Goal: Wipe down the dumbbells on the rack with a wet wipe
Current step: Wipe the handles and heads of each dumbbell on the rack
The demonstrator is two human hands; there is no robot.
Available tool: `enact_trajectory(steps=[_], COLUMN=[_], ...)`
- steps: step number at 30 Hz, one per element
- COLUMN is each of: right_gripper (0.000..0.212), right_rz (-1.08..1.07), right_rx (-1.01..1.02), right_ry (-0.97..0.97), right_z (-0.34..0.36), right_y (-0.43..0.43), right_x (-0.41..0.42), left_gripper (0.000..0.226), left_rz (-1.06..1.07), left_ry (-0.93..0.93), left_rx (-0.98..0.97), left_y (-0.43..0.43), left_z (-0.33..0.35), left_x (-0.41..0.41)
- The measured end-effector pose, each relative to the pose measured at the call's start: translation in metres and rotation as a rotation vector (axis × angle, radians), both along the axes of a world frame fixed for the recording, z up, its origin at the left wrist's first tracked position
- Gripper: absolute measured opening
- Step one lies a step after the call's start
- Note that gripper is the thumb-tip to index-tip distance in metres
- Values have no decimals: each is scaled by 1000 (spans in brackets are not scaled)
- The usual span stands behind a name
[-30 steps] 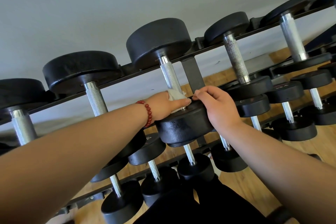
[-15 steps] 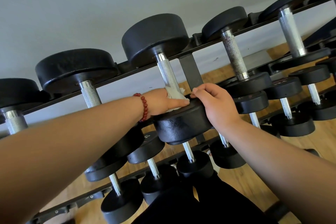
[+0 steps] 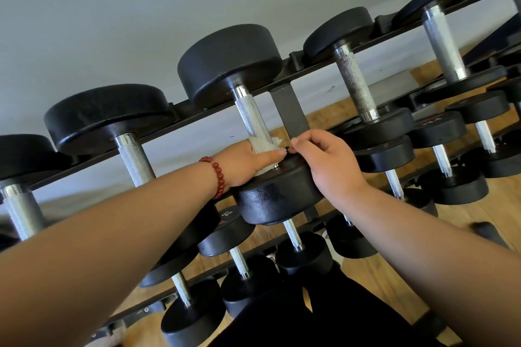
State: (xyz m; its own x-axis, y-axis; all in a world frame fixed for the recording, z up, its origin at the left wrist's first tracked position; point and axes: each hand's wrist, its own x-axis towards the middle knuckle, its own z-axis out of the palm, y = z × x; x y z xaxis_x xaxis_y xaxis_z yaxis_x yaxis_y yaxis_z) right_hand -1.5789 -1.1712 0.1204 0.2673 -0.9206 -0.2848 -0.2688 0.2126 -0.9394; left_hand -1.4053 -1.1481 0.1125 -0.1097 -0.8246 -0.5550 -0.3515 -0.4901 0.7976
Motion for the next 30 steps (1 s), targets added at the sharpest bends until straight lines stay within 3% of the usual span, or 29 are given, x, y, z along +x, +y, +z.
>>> enact_trajectory(steps=[3, 7, 12, 18, 23, 27, 30], right_gripper=[22, 21, 22, 22, 20, 18, 36], right_rz=[-2, -5, 11, 19, 135, 303, 389], right_rx=[-12, -21, -11, 8, -46, -231, -389], right_ry=[10, 6, -32, -53, -53, -60, 8], right_z=[1, 0, 0, -2, 2, -1, -8], right_y=[0, 0, 1, 1, 3, 9, 11], right_x=[0, -1, -3, -4, -9, -19, -28], left_gripper=[22, 61, 25, 47, 49, 51, 45], left_rz=[-31, -41, 178, 378, 291, 443, 595], left_ry=[-15, -148, -280, -301, -571, -748, -734], left_rx=[28, 94, -21, -241, -427, -545, -585], left_y=[2, 8, 41, 77, 89, 105, 116], left_z=[5, 16, 30, 36, 30, 23, 21], left_x=[-1, -2, -15, -45, -57, -83, -95])
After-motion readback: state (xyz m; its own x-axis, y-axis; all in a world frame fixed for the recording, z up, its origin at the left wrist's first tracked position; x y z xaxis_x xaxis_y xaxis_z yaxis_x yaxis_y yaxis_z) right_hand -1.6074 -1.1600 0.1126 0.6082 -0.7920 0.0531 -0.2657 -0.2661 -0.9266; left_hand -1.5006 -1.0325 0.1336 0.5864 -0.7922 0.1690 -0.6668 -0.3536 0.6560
